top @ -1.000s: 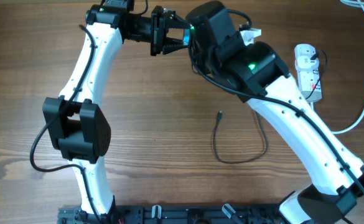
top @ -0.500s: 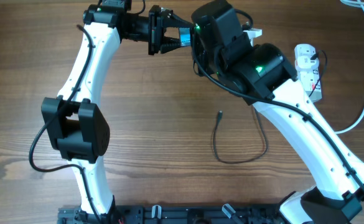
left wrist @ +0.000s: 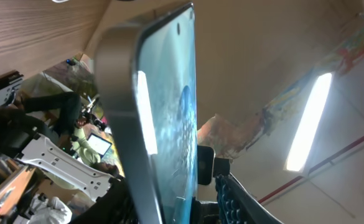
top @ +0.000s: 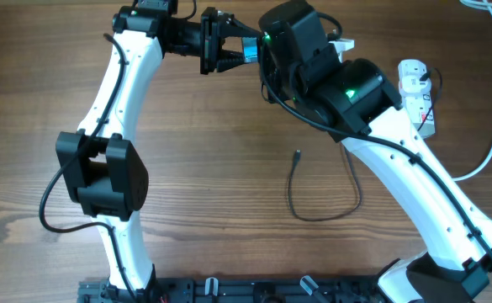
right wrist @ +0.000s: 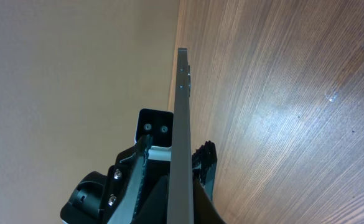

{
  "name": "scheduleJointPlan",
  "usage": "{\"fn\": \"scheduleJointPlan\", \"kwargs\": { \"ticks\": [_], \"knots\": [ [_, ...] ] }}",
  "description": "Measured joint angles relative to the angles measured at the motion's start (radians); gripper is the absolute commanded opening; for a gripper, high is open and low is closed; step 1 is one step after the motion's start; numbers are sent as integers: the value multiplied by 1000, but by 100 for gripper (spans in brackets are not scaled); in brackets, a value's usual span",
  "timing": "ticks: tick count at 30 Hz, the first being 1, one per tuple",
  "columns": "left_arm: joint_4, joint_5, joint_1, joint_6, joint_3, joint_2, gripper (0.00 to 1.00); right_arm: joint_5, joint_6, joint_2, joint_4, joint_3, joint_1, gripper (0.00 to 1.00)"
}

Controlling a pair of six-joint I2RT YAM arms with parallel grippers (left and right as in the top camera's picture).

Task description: Plug charger to phone and switch on socket

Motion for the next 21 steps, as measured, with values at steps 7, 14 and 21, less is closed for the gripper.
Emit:
{"fn": "scheduleJointPlan", "kwargs": {
  "ticks": [7, 14, 21],
  "knots": [
    [0, 0, 0, -37, 0, 0, 31, 0, 0, 0, 0, 0, 0, 4],
    [0, 0, 0, -48, 0, 0, 33, 0, 0, 0, 18, 0, 0, 4],
    [0, 0, 0, -52, 0, 0, 21, 0, 3, 0, 3, 0, 0, 4]
  ]
}}
